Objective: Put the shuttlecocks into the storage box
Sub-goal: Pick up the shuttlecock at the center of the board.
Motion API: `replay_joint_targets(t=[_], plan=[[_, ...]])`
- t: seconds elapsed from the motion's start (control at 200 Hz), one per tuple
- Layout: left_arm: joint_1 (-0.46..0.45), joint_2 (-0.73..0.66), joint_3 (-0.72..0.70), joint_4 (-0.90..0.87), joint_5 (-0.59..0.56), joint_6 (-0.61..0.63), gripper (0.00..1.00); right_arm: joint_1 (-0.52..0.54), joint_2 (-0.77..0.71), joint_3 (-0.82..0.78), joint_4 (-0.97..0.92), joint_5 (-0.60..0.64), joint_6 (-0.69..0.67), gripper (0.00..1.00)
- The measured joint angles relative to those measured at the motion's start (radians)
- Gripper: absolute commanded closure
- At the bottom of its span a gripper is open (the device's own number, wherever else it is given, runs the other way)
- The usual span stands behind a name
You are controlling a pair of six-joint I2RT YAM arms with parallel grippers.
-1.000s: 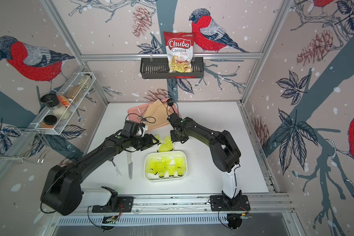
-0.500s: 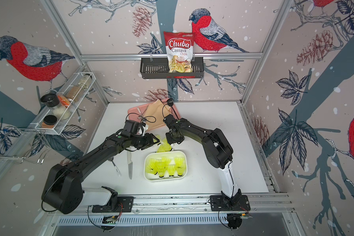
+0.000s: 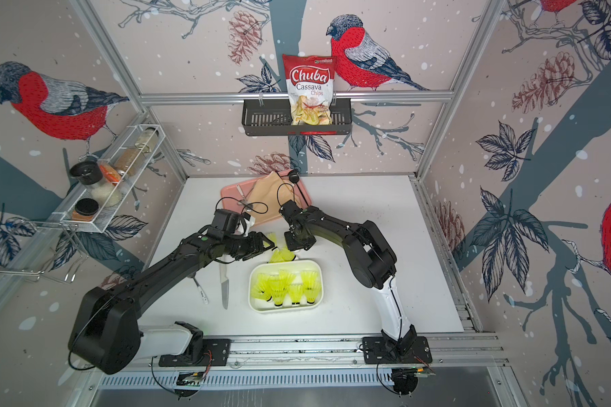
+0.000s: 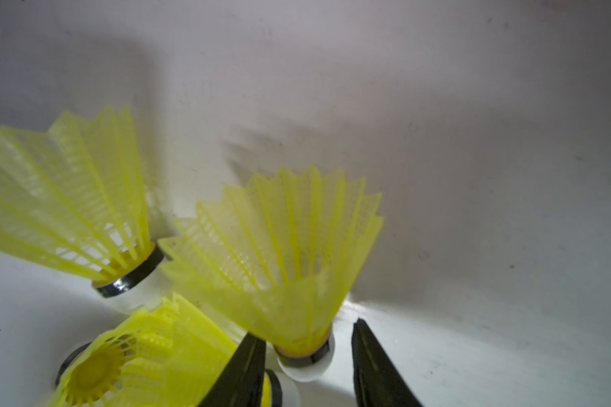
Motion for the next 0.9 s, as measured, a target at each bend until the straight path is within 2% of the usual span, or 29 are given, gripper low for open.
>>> replay_joint_targets(t=[0.33,0.575,0.755,0.901], plan=[[0.0,-0.017,-0.021,0.004,0.013,-0.008,0.39,-0.013,0.022,0.008,-0.003,0.039,0.01,0.64],[0.0,-0.026,-0.027,0.004,0.014,-0.008,0.39,-0.018,0.022,0.006,-0.002,0.058,0.037,0.73],[0.0,-0.057,-0.028,0.002,0.011,-0.011,0.39,-0.005,-0.051,-0.021,-0.003,0.089,0.056,0.74],[0.0,-0.137,-0.023,-0.028,-0.018,-0.016,0.39,0.031,-0.136,-0.023,-0.014,0.12,0.085,0.74]])
